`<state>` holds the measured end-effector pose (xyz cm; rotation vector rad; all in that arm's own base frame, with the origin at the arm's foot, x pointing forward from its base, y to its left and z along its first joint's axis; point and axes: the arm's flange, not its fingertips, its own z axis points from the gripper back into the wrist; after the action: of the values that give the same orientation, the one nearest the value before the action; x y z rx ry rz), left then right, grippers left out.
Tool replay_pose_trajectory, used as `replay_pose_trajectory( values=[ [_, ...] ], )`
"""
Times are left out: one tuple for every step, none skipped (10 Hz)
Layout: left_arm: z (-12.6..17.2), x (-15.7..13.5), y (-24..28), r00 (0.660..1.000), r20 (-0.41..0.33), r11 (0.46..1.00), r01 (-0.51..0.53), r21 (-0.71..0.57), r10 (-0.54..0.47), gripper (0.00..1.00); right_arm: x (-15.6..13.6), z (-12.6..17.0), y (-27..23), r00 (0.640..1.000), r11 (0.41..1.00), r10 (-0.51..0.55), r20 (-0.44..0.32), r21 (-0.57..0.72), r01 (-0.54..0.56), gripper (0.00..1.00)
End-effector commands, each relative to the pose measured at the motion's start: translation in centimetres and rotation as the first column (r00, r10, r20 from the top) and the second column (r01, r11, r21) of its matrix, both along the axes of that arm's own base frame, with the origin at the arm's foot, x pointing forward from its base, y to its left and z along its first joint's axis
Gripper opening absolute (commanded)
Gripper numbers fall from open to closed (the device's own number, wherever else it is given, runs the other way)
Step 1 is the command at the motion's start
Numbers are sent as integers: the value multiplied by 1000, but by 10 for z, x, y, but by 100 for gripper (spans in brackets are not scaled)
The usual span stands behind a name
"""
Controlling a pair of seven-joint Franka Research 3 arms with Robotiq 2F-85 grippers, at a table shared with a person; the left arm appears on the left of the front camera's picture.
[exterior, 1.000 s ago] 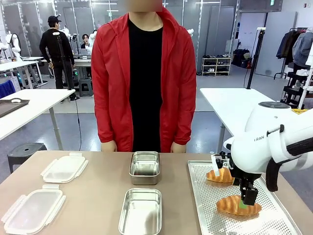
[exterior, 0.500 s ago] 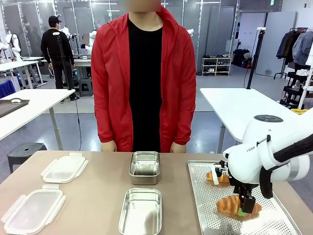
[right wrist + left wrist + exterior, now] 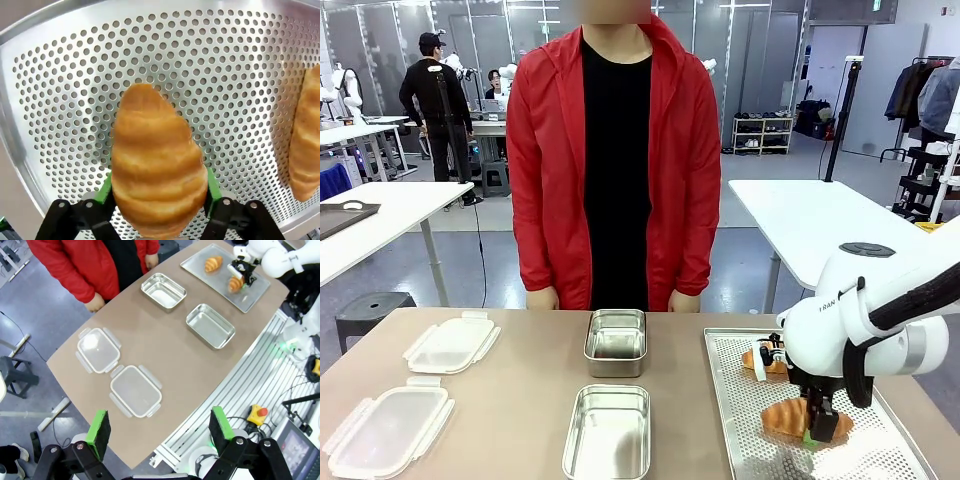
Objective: Place the bread into the airtight container.
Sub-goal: Pick up a Butter Roll and place it into an empty Airtight Container.
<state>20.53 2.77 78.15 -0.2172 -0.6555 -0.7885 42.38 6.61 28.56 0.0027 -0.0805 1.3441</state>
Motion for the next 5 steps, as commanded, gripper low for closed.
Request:
replay_pose_trajectory(
  values=[
    [2,1,-1,1000,1,1000,2,1,-2,100,-13,-3,-1,1000,1000,-9,-2,5,9,52],
    [2,1,-1,1000,1,1000,2,1,-2,100,-12,4,-3,1000,1000,-28,5,-4,28,42],
    [2,1,-1,1000,1,1000,2,1,-2,100,-12,15,-5,999,999,-36,6,11,36,32],
    [2,1,-1,1000,1,1000,2,1,-2,100,-9,34,-5,999,998,-44,0,36,44,27],
    [2,1,-1,1000,1,1000,2,1,-2,100,-7,56,-2,999,998,-53,12,41,52,27]
  ],
)
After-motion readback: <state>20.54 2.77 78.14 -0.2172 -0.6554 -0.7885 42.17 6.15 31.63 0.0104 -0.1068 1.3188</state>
